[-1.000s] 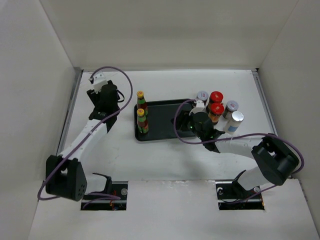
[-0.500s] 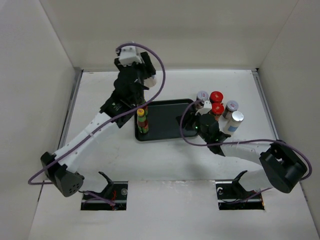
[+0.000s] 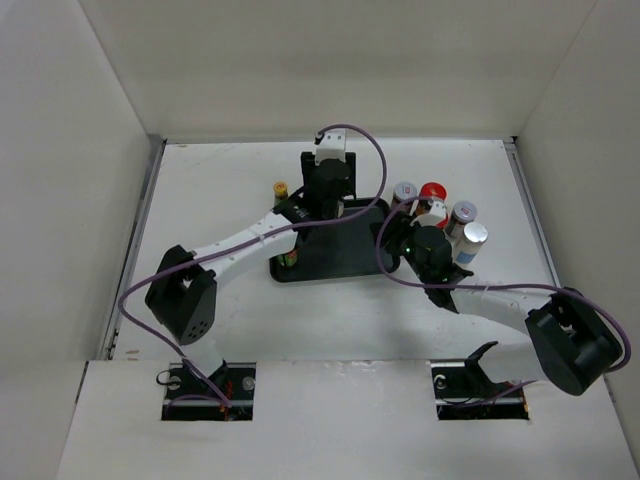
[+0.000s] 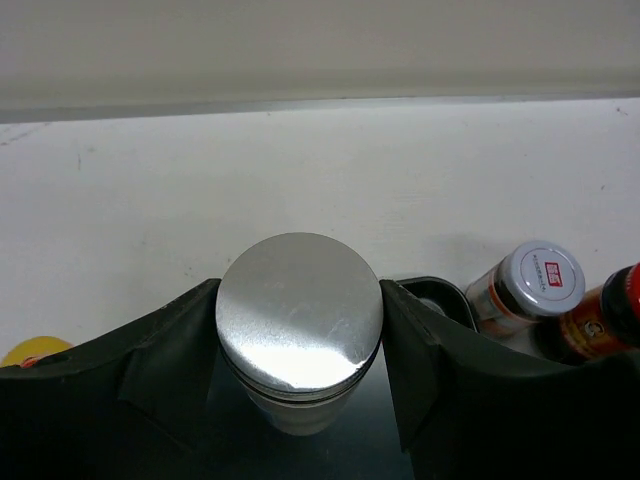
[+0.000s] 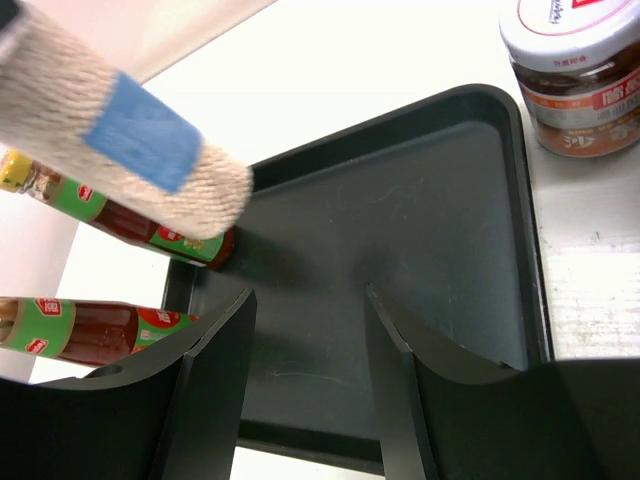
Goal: Organize the condiment bottles
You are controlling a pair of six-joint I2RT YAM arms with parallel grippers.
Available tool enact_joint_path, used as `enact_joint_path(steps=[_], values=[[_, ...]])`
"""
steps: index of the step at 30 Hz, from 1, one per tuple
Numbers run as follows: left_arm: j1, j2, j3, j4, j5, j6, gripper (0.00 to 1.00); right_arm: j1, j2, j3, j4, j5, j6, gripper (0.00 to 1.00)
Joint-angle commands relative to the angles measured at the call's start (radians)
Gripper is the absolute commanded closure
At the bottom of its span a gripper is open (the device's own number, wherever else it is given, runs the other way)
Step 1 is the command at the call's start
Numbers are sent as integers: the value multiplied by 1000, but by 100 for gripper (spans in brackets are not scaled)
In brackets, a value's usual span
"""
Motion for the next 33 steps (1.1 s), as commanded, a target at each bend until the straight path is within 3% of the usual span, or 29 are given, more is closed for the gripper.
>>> enact_joint_path(steps=[1,23,33], values=[[5,-1,-3,162,19,-51,72,-12,-25,-13,59,12,20,46],[21,158,-46,295,80,-83,71,-20,-7,-6,59,-13,37,47],[25,200,-46,332,70,-61,66,-20,-6,-2,65,-16,31,47]])
